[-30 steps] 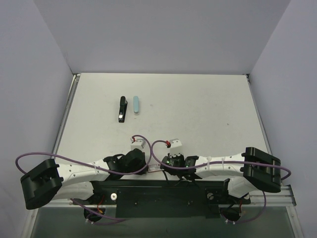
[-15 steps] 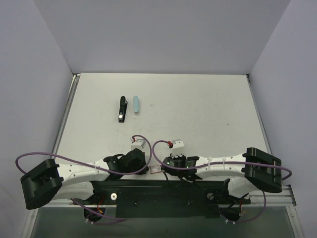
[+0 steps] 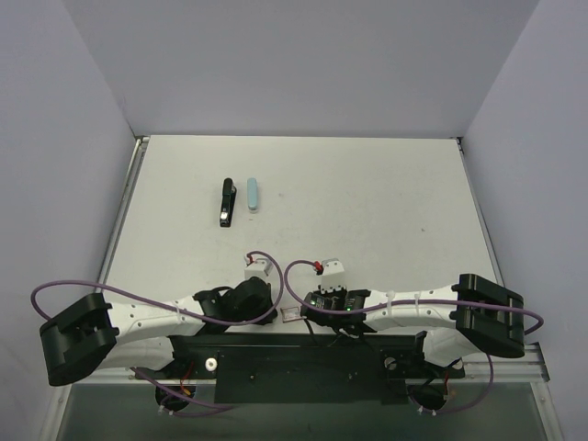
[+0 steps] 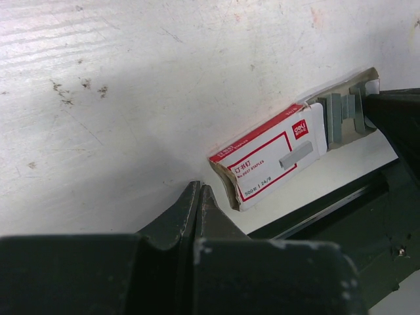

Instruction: Unload the staples from the stapler

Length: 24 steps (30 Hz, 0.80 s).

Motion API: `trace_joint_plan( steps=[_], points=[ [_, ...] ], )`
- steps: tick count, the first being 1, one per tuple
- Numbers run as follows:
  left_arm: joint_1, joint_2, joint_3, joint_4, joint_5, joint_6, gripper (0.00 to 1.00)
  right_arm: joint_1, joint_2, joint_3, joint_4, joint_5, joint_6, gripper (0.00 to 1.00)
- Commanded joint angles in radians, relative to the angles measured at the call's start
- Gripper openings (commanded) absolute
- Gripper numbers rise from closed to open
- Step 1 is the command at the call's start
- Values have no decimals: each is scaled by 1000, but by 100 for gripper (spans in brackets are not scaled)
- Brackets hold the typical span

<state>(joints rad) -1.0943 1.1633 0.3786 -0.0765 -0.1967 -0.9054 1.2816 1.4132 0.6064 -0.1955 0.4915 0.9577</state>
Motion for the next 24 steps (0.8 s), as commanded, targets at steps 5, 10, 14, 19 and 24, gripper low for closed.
trace_joint_plan(
  steps=[5,10,14,19,24],
  points=[
    [-35,39,-18,-32,40,-1,0,-5,6,4,-101,1,6,0],
    [-36,79,-6,-20,29,-1,0,1,7,-5,-64,-28,-8,0],
    [-36,104,9,-28,17,3,0,10,1,-28,-12,-62,-36,0],
    [-36,101,9,-49,2,8,0,21,-20,-56,44,-93,-79,0],
    [-36,59,2,-83,-13,20,0,27,-20,-59,85,-128,-140,0]
  ],
)
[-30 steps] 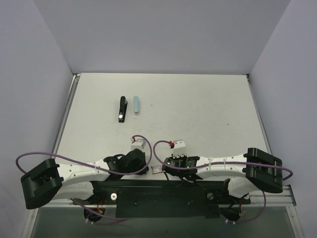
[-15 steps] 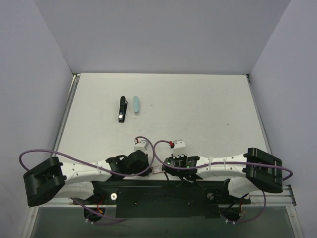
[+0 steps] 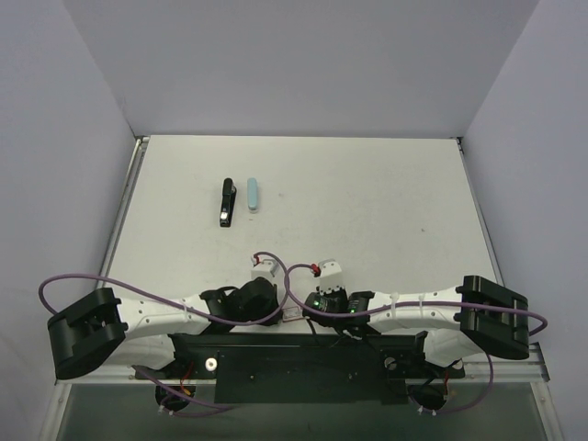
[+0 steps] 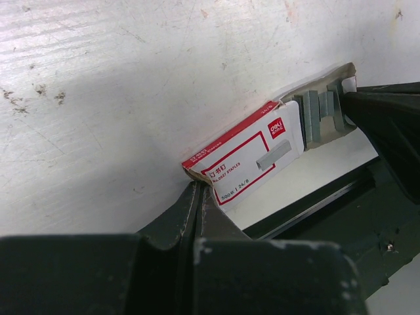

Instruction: Unload the staples from the stapler

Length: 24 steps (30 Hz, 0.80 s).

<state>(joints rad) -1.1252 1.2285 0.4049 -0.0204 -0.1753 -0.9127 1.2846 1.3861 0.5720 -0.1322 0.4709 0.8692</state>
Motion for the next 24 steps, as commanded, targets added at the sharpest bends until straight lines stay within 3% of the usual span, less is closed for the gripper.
trace_joint_plan(
  steps=[1,10,24],
  points=[
    [-5,-12,-25,-147,-39,31,0,25,7,-23,29,-115,-67,0],
    [-1,-127,-61,-210,-73,23,0,25,28,-1,-9,-91,-47,0],
    [1,-107,-80,-168,-56,9,0,13,30,8,-58,-74,-2,0]
  ],
)
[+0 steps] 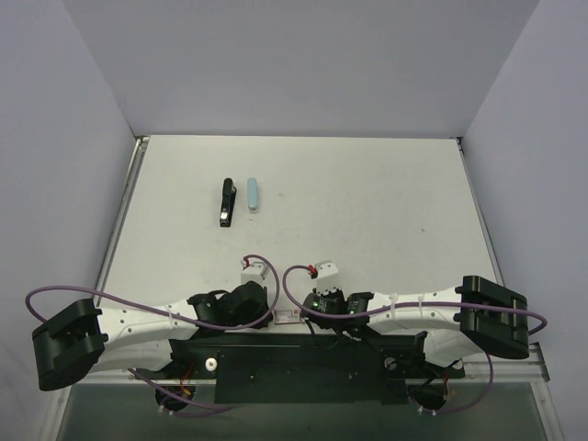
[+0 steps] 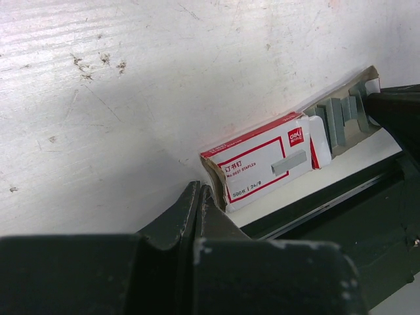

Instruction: Unload the staples from the stapler

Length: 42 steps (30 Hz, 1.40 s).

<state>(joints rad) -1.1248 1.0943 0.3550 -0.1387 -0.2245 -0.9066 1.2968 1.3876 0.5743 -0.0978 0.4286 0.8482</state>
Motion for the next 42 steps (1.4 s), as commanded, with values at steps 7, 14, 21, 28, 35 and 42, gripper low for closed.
trace_joint_plan(
  steps=[7,14,21,28,35,42],
  points=[
    [-1,52,-24,-33,4,8,0,-2,74,42,-85,-27,23,0],
    [-3,56,-30,-21,16,9,0,-27,94,62,-85,-19,45,0],
    [-3,52,-30,-18,22,14,0,-51,96,67,-83,-8,54,0],
    [-7,53,-34,-4,33,12,0,-88,103,61,-72,-19,81,0],
    [-10,56,-39,7,34,12,0,-85,123,76,-43,-56,57,0],
    [-10,64,-40,17,36,14,0,-47,149,101,-2,-80,11,0]
  ],
)
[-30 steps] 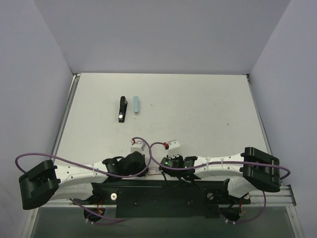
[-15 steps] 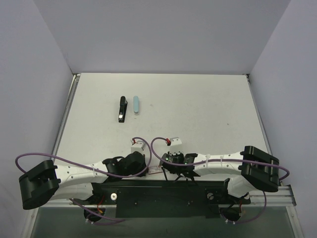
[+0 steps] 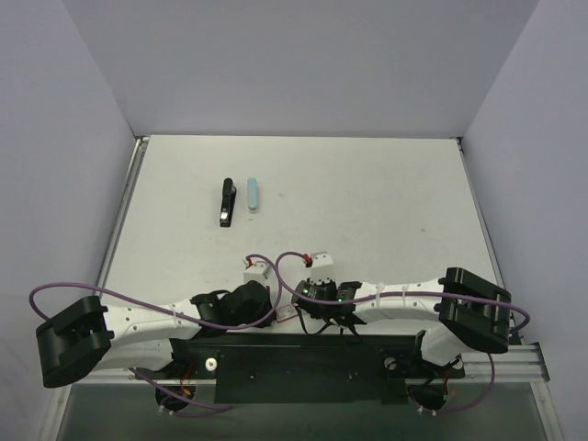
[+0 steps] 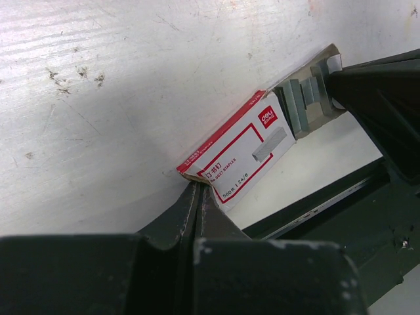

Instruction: Unload the staples from the stapler

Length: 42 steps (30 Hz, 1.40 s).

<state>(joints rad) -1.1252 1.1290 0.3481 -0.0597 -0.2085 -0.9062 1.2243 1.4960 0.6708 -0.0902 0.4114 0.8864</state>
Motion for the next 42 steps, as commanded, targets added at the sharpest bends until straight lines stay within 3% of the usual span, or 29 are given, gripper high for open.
trace_joint_plan(
  steps=[1,13,24,26,31,37,42],
  points=[
    [-12,31,-34,-60,21,13,0,27,41,6,-5,-66,-32,0],
    [-13,35,-37,-42,27,27,0,37,63,21,136,-149,-129,0],
    [-16,26,-31,-51,18,30,0,34,29,3,129,-155,-109,0],
    [-16,29,-29,-51,18,32,0,34,-3,-8,115,-134,-107,2],
    [-16,29,-24,-54,18,35,0,30,-88,-34,47,-77,-84,19],
    [-16,37,-17,-49,18,35,0,11,-198,-76,9,-43,-66,24],
    [-18,52,-11,-40,24,39,0,-31,-238,-103,-25,-42,-55,22]
  ],
)
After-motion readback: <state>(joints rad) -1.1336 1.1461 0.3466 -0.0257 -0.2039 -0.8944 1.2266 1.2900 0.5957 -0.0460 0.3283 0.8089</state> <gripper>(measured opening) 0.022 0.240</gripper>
